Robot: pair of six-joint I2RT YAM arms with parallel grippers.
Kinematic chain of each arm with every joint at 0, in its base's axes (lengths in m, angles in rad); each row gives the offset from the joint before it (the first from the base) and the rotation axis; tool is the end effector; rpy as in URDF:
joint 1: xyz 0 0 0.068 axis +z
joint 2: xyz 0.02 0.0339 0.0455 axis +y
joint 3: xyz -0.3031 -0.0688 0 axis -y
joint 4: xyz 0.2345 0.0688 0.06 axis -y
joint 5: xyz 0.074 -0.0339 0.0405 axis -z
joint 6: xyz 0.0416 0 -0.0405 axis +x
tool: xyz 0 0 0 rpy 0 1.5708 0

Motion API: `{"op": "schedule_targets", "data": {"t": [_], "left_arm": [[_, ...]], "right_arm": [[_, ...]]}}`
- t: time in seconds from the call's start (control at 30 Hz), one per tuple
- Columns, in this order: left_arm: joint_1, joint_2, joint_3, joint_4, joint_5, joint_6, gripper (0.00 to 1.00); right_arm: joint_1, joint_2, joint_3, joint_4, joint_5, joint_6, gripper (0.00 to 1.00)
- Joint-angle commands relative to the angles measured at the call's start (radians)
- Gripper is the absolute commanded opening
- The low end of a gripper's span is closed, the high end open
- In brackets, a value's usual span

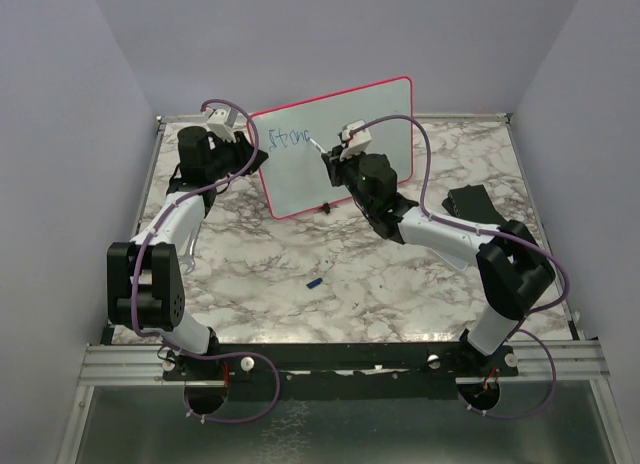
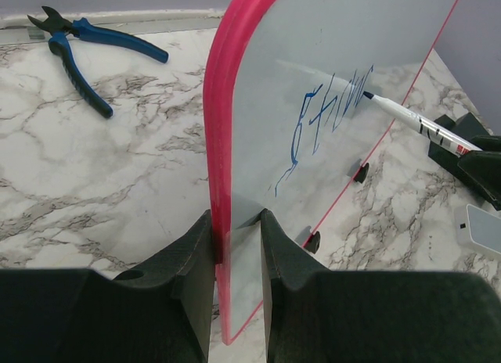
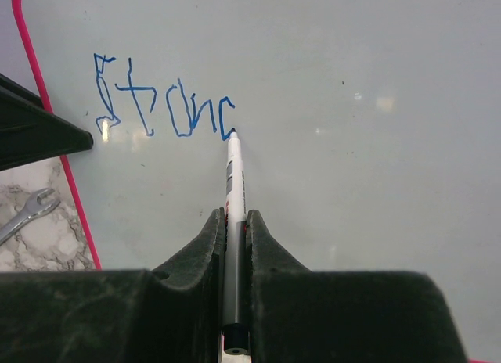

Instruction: Write a sentence on the whiteboard

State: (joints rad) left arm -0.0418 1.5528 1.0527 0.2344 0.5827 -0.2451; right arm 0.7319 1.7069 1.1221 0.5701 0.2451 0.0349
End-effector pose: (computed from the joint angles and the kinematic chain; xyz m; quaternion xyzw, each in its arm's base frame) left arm 0.3528 -0.0377 0.3282 0.0963 0.7748 -0.3090 0.5430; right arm 0.3074 0.2626 0.3327 -0.1608 0.6937 0.1798 0.6786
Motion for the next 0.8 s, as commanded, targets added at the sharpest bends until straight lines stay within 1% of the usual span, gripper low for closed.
{"op": "schedule_targets", "data": {"t": [0.0, 0.47, 0.77], "left_arm": [[-0.008, -0.002, 0.018, -0.044, -0.017, 0.014, 0.13], [-0.008, 0.0, 0.018, -0.046, -0.015, 0.015, 0.12], [-0.009, -0.002, 0.02, -0.045, -0.014, 0.012, 0.12]], "right_arm": [[-0.005, -0.016, 0.033, 0.015, 0.048, -0.024, 0.01], [-0.005, -0.003, 0.064, 0.012, 0.046, -0.025, 0.01], [-0.005, -0.003, 0.012, -0.002, 0.055, -0.014, 0.01]]}}
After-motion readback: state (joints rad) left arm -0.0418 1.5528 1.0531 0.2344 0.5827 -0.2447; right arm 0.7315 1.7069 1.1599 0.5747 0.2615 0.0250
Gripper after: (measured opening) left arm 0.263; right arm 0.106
